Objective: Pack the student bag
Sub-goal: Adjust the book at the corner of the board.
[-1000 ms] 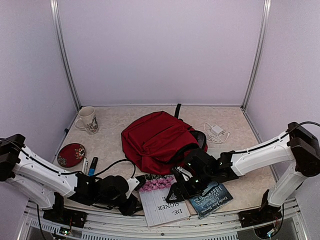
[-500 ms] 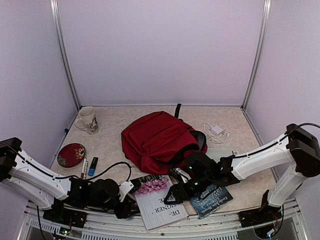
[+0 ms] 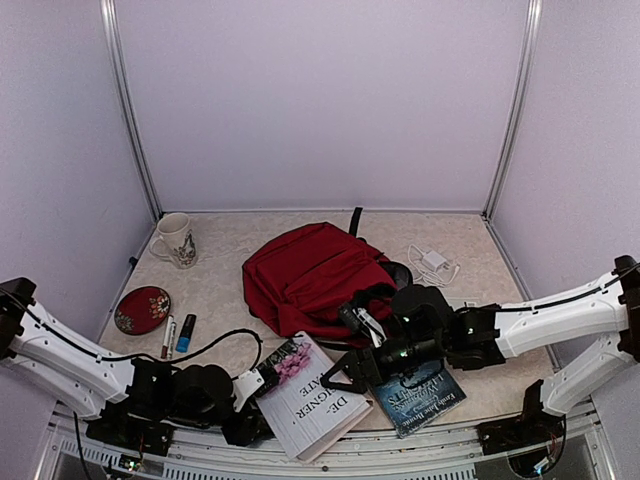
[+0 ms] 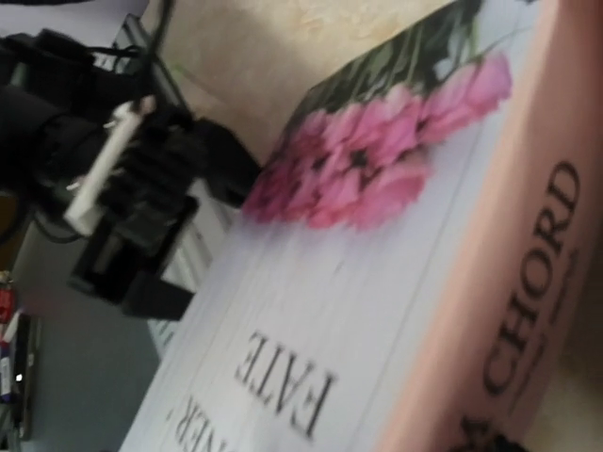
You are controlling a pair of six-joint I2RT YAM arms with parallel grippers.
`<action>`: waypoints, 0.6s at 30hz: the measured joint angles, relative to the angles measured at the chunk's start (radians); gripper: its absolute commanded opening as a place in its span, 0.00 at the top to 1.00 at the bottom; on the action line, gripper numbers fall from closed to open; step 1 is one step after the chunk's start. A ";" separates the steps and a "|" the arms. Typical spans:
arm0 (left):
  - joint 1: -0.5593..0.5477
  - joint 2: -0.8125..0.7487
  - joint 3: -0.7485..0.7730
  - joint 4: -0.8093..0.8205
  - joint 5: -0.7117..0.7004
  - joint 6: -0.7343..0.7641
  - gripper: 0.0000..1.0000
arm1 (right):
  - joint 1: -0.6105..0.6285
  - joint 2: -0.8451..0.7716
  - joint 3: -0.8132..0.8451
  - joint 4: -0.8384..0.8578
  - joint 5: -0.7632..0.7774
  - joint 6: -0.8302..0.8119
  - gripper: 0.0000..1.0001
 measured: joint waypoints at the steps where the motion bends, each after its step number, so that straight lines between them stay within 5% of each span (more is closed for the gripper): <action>1: 0.000 0.000 0.000 0.000 -0.001 0.002 0.42 | 0.000 0.014 0.001 0.009 0.004 -0.002 0.17; 7: -0.005 0.036 0.000 0.034 -0.018 0.014 0.41 | -0.002 0.140 0.015 -0.026 0.038 -0.005 0.16; 14: -0.008 0.083 0.006 0.110 -0.023 0.085 0.41 | -0.005 0.252 0.075 -0.066 -0.032 0.009 0.39; 18: -0.011 0.069 -0.006 0.113 -0.023 0.101 0.40 | -0.006 0.243 0.072 -0.076 -0.048 0.010 0.38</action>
